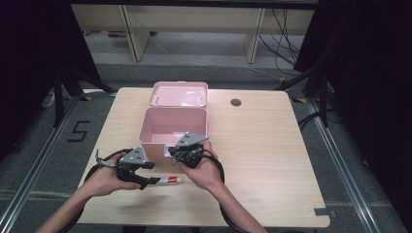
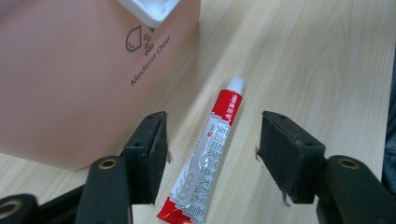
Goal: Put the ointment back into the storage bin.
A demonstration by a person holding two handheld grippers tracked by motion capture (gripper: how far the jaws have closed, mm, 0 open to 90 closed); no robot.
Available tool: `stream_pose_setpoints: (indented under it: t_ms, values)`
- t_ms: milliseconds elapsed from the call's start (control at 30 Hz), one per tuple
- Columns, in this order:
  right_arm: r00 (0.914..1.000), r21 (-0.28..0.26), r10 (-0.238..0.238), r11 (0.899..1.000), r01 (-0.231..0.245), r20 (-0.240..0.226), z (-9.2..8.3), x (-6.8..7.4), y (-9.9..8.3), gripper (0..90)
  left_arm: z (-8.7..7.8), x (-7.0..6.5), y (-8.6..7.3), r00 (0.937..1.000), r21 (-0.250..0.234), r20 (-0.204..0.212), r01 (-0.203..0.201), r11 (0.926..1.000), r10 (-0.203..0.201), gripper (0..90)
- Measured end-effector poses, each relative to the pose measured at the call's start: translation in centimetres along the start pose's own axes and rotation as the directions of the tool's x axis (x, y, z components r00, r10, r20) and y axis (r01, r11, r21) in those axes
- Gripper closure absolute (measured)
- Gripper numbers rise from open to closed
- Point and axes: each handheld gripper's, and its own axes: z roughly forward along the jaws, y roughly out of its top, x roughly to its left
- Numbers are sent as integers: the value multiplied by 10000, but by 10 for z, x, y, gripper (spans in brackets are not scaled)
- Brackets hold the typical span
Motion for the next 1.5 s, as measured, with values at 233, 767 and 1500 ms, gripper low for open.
stream_pose_setpoints:
  t_ms: [233,767,1500]
  values:
    - [10000,134,-53,9999,54,-44,-1,0,1,900,6,0,3,9925,1038,433,-1186,9875,1147,437]
    - [9999,127,96,9999,-95,-97,-3,0,2,900,17,2,17,9790,1640,915,-1952,9670,1822,483]
    - [9998,-88,-134,9999,132,-173,-39,1,-1,900,34,0,22,9635,2431,1529,-2523,9366,2198,527]
